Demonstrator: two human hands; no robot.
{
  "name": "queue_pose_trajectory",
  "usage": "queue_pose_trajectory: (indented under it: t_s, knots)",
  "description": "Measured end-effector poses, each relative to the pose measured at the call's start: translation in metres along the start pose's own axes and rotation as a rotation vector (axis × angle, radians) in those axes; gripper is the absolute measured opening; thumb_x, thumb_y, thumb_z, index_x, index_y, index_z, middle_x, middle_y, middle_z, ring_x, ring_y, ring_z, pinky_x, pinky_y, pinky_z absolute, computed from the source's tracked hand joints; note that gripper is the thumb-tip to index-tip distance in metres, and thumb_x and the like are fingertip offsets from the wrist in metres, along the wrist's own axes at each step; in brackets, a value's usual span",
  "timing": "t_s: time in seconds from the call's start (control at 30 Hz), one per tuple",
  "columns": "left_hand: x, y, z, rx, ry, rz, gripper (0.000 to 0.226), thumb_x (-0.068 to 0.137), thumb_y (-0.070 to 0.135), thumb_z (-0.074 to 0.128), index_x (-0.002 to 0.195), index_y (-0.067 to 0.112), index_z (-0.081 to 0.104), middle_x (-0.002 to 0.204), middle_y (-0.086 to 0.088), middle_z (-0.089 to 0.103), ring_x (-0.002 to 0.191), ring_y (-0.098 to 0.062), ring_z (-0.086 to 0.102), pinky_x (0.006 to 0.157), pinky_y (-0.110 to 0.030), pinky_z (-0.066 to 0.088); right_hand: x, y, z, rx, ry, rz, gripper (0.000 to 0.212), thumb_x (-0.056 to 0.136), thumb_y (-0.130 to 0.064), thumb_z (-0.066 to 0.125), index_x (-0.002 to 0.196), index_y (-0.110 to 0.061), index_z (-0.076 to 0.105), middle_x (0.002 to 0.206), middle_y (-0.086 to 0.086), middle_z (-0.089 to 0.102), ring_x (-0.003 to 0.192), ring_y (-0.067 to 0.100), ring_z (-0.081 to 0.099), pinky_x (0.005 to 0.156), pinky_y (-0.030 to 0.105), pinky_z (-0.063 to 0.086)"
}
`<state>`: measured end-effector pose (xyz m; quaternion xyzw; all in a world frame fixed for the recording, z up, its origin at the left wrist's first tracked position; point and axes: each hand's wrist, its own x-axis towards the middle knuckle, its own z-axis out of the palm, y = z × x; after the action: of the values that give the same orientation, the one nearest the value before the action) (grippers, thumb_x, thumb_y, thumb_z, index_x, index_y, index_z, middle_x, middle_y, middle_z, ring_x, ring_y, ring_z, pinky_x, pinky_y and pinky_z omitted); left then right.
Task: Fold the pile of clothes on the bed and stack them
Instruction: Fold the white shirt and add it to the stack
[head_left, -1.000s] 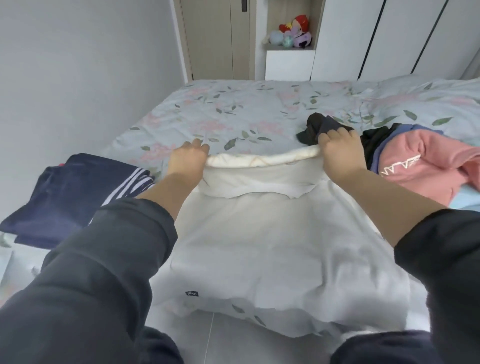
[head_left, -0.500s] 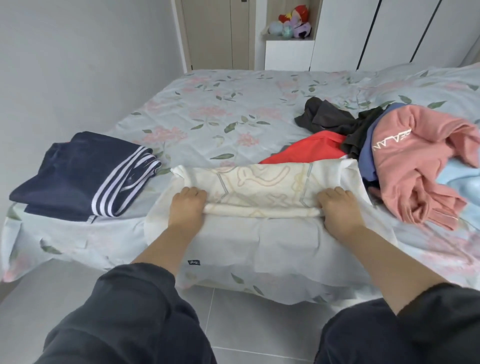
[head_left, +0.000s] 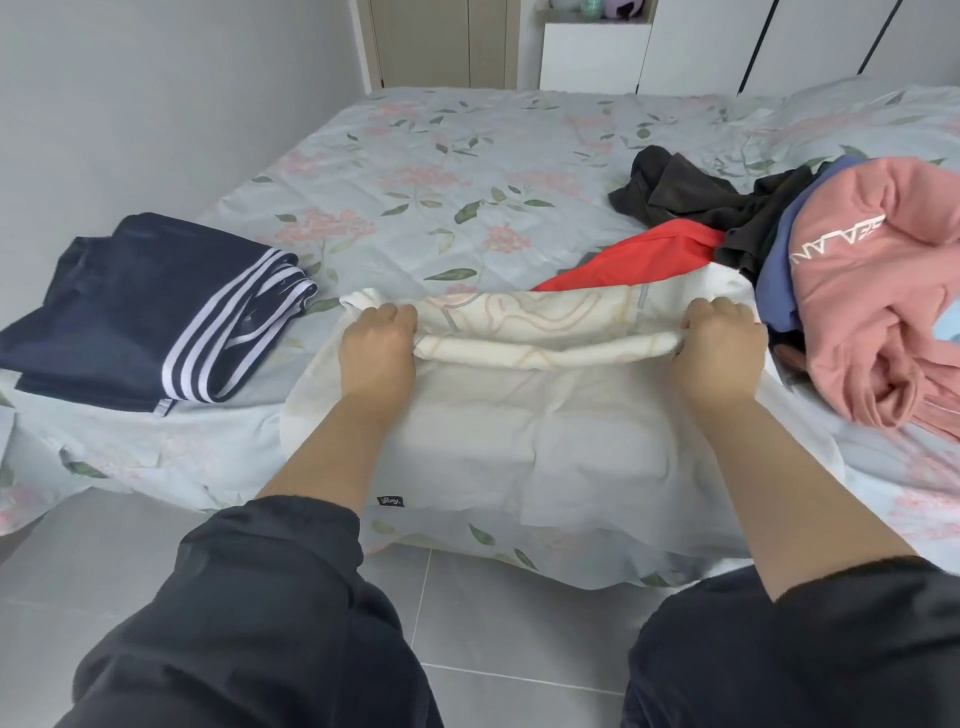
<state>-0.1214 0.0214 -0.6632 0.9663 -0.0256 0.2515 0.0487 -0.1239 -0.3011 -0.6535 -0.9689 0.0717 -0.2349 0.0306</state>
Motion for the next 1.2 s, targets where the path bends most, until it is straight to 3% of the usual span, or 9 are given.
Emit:
queue_pose_trajectory:
  t_s: [0.1,0.17,0.3,0.43,0.53,0.63,1.0,1.1,1.2]
  knots:
    - [0.002,-0.001,-0.002,0.131,-0.421,0.007,0.024,0.087,0.005,0.049,0.108,0.011,0.057,0.108,-0.012,0.057,0.105,-0.031,0.051,0.077,-0.037,0.042,-0.002,-0.004,-0.006,-0.258,-0.484,0.078,0.029,0.083,-0.010,0.049,0.111,-0.014,0.057,0.116,0.007,0.056,0.114,0.028,0.048,0.096,0.042,0.033]
    - [0.006,-0.003,-0.005,0.097,-0.519,0.020,0.024,0.089,0.012,0.050,0.112,0.014,0.057,0.114,-0.010,0.053,0.112,-0.028,0.046,0.085,-0.037,0.042,0.001,-0.005,-0.011,-0.251,-0.559,0.088,0.025,0.085,-0.012,0.047,0.109,-0.016,0.055,0.119,0.005,0.055,0.117,0.025,0.046,0.101,0.043,0.029]
    - [0.019,0.005,-0.009,-0.265,-0.431,-0.053,0.022,0.086,0.009,0.055,0.099,0.018,0.071,0.113,-0.005,0.063,0.109,-0.025,0.054,0.091,-0.036,0.046,0.011,-0.013,-0.020,-0.189,-0.366,0.089,0.025,0.085,-0.015,0.048,0.107,-0.009,0.059,0.115,0.011,0.057,0.113,0.031,0.048,0.096,0.040,0.034]
    - [0.033,0.034,0.009,-0.403,-0.293,-0.018,0.045,0.090,0.003,0.043,0.131,0.013,0.057,0.134,-0.011,0.055,0.126,-0.029,0.043,0.105,-0.036,0.035,0.016,-0.039,0.003,0.111,-0.278,-0.116,0.035,0.092,-0.020,0.047,0.123,-0.006,0.054,0.128,0.016,0.052,0.116,0.033,0.045,0.095,0.041,0.039]
    - [0.041,0.051,0.034,-0.277,-0.410,0.120,0.049,0.100,0.023,0.036,0.149,0.020,0.030,0.155,-0.005,0.029,0.142,-0.025,0.021,0.116,-0.037,0.017,0.011,-0.058,0.028,0.234,-0.409,-0.322,0.049,0.098,-0.035,0.040,0.145,-0.019,0.035,0.156,0.004,0.024,0.142,0.025,0.021,0.115,0.043,0.015]
    - [0.044,0.055,0.057,-0.121,-0.555,0.128,0.053,0.102,0.041,0.022,0.152,0.030,0.011,0.161,0.005,0.004,0.147,-0.019,-0.001,0.118,-0.046,0.001,0.016,-0.057,0.050,0.158,-0.467,-0.367,0.054,0.100,-0.045,0.025,0.151,-0.030,0.017,0.160,-0.005,0.007,0.147,0.018,0.002,0.116,0.046,-0.001]
    - [0.051,-0.039,0.061,-0.055,-0.547,-0.377,0.056,0.100,0.041,0.013,0.151,0.020,0.016,0.161,0.002,0.004,0.147,-0.015,0.002,0.116,-0.052,0.005,0.052,0.001,0.064,0.110,-0.339,0.119,0.054,0.099,-0.035,0.020,0.150,-0.016,0.021,0.160,0.003,0.012,0.146,0.015,0.008,0.115,0.051,0.004]
    - [0.045,-0.038,0.058,-0.143,-0.307,-0.466,0.051,0.098,0.034,0.033,0.144,0.012,0.034,0.154,-0.013,0.023,0.140,-0.028,0.023,0.111,-0.046,0.022,0.051,-0.003,0.062,0.158,-0.225,0.135,0.052,0.099,-0.029,0.029,0.147,-0.011,0.030,0.159,0.010,0.012,0.145,0.022,0.013,0.113,0.052,0.008]
    - [0.044,-0.044,0.053,-0.316,-0.075,-0.656,0.050,0.094,0.027,0.046,0.139,0.006,0.038,0.135,-0.022,0.043,0.123,-0.039,0.041,0.099,-0.046,0.036,0.049,0.000,0.057,0.285,0.148,0.292,0.044,0.088,-0.017,0.050,0.129,0.000,0.048,0.144,0.024,0.033,0.127,0.040,0.036,0.100,0.046,0.030]
